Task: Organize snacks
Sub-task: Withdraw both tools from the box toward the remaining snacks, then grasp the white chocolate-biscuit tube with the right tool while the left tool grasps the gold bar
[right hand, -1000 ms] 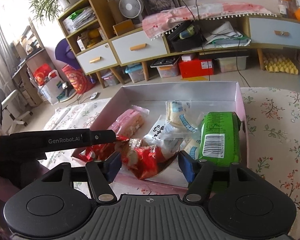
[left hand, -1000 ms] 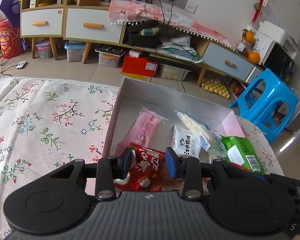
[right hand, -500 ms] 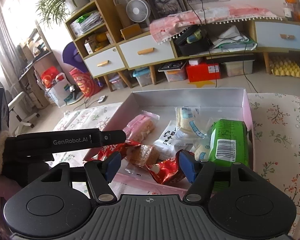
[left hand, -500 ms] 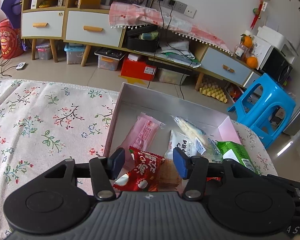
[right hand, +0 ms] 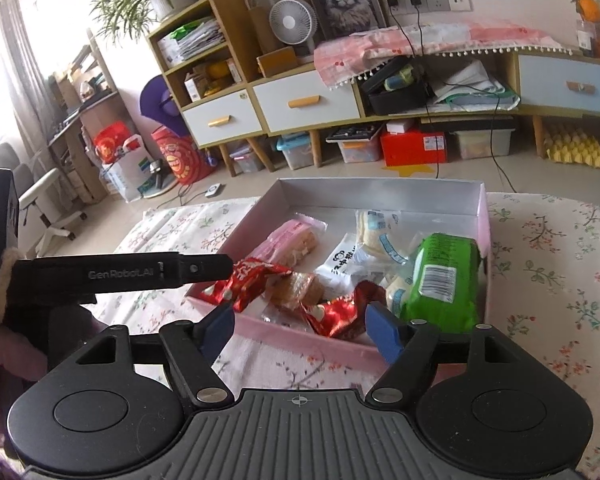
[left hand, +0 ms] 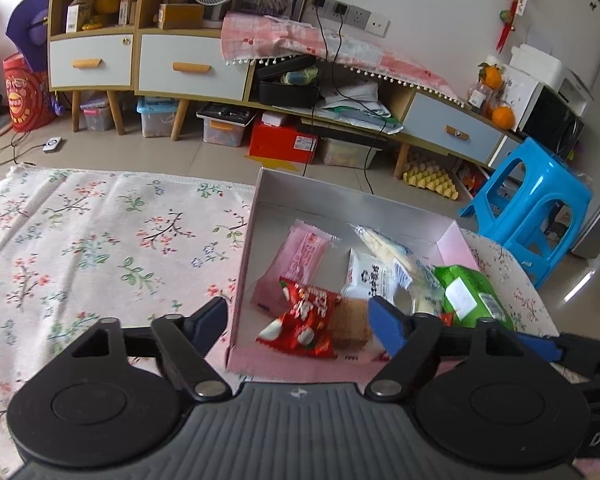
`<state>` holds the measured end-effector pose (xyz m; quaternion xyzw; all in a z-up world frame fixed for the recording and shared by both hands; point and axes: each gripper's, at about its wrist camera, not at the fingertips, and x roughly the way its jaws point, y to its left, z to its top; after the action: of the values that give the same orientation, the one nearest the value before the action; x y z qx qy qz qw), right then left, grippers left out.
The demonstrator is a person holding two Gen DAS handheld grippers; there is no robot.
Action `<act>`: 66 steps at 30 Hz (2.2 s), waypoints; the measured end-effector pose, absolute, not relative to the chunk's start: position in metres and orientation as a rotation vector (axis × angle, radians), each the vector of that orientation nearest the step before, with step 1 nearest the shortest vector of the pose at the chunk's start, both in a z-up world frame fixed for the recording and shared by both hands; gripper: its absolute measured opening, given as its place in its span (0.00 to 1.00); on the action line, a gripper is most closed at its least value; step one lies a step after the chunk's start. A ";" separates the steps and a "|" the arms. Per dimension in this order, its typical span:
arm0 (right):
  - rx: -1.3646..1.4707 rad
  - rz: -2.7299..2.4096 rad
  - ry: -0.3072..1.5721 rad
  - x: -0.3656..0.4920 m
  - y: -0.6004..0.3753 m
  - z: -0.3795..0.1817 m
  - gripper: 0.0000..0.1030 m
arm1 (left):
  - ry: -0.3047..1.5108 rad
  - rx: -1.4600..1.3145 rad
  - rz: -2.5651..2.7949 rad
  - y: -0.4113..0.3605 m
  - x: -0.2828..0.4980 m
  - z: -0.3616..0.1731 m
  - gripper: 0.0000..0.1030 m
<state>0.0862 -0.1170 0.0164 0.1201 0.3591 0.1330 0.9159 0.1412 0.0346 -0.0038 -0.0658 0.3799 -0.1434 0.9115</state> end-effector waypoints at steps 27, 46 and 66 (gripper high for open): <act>0.074 0.251 0.794 0.011 -0.129 0.008 0.88 | 0.869 0.066 -0.302 0.032 0.053 -0.016 0.99; -0.026 0.186 0.969 -0.008 -0.131 -0.029 0.88 | 1.031 0.156 -0.446 -0.003 0.015 -0.050 0.86; -0.040 0.187 0.980 0.002 -0.122 -0.040 0.41 | 1.020 0.206 -0.403 0.000 0.017 -0.048 0.36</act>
<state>0.0025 -0.1221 -0.0396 -0.0191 0.4701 0.0897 0.8778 0.0171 -0.0002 -0.0479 0.0977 0.4838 -0.1911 0.8485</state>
